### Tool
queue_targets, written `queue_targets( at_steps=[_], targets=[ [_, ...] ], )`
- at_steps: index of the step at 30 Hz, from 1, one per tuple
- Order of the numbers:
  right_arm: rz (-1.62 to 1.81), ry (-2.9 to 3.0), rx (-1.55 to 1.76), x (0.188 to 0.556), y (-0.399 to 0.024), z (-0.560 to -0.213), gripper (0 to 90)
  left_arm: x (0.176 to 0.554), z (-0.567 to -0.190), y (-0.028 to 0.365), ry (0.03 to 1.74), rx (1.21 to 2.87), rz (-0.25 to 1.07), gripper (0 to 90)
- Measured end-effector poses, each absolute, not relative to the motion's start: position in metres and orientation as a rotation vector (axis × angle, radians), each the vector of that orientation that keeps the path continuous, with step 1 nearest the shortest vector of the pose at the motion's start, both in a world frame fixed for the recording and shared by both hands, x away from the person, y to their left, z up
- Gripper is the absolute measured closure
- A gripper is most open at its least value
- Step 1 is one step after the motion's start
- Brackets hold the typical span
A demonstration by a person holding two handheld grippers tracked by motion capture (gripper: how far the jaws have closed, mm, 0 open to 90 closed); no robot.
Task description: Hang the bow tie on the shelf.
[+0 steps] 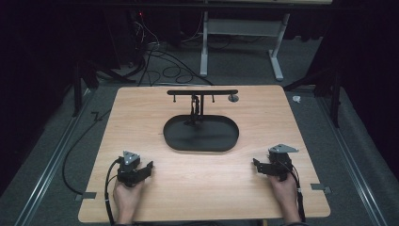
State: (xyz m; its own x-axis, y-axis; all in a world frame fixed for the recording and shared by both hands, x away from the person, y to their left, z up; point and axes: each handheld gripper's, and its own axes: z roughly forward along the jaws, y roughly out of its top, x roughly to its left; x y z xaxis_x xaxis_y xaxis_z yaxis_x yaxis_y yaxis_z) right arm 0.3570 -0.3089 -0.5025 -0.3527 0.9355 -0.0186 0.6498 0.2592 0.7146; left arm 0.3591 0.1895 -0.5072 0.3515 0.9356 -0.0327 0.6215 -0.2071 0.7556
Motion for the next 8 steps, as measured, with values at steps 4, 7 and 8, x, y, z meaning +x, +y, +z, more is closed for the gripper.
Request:
queue_targets(
  at_steps=[4, 7, 8],
  targets=[
    [0.865, 2.093, 1.439, 0.3569, -0.3087, -0.5024, 22.9, 0.3590, -0.5073, 0.1870, 1.350, 1.943, 0.595, 40.9],
    [0.865, 2.093, 1.441, 0.3568, -0.3087, -0.5025, 22.8, 0.3593, -0.5074, 0.1869, 1.341, 1.949, 0.587, 38.9],
    [0.865, 2.093, 1.441, 0.3568, -0.3087, -0.5024, 22.9, 0.3593, -0.5074, 0.1869, 1.341, 1.949, 0.587, 38.6]
  ],
)
